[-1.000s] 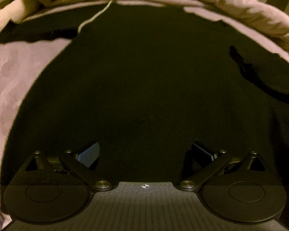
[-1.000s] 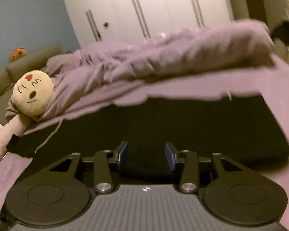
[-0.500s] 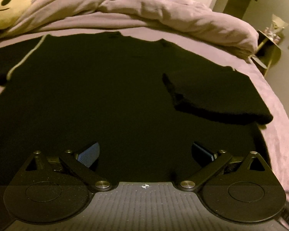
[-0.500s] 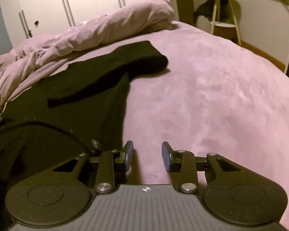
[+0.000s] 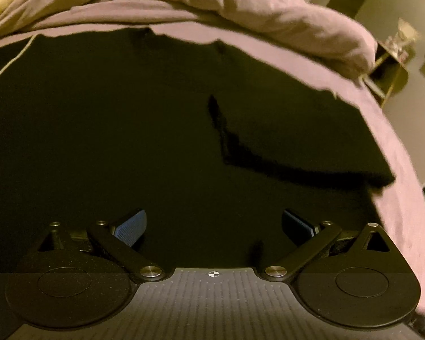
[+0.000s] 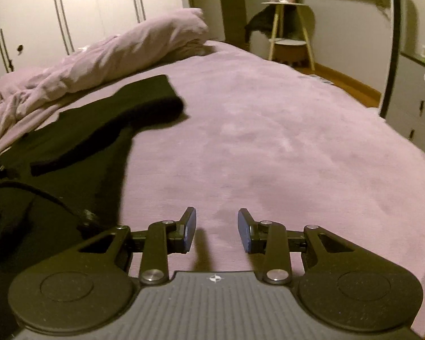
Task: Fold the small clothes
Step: 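Open the right tool and lift it away from the folded sleeve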
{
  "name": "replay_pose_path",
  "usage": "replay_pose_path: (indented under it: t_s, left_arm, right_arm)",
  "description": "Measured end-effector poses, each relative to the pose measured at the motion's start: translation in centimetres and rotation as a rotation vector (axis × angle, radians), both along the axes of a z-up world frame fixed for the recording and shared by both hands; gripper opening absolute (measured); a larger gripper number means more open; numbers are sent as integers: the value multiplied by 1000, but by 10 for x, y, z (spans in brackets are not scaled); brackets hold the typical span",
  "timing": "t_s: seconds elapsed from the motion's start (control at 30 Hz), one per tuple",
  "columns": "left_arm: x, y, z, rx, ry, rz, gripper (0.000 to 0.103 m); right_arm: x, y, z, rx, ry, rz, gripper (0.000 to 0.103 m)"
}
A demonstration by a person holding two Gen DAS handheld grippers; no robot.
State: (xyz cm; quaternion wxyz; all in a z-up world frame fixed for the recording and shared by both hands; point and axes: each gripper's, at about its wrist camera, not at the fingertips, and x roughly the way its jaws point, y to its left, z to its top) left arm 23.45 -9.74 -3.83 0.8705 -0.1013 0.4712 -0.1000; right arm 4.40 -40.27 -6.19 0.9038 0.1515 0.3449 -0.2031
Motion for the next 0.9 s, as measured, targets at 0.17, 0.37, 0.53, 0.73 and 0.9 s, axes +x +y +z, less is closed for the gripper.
replay_pose_path:
  t_s: [0.17,0.37,0.53,0.73,0.9]
  left_arm:
    - [-36,8,-11,17,22,21,103]
    - [-71,18,-2,56,16,40,103]
    - [-94,29,8,87,-2,71,103]
    - [-110,62,18,182,-42,110,103]
    - [-100,105,18,227,-26,201,103]
  right_arm:
    - [-30,-25,12,-43,-15,-56,33]
    - [-69,-45,33,-80,-35,-93,33]
    - [-78,-25,39,-119,-15,-1,33]
    - [-56,21,45,-90,-47,127,33]
    - [-15,71,45,-147,-61,277,33]
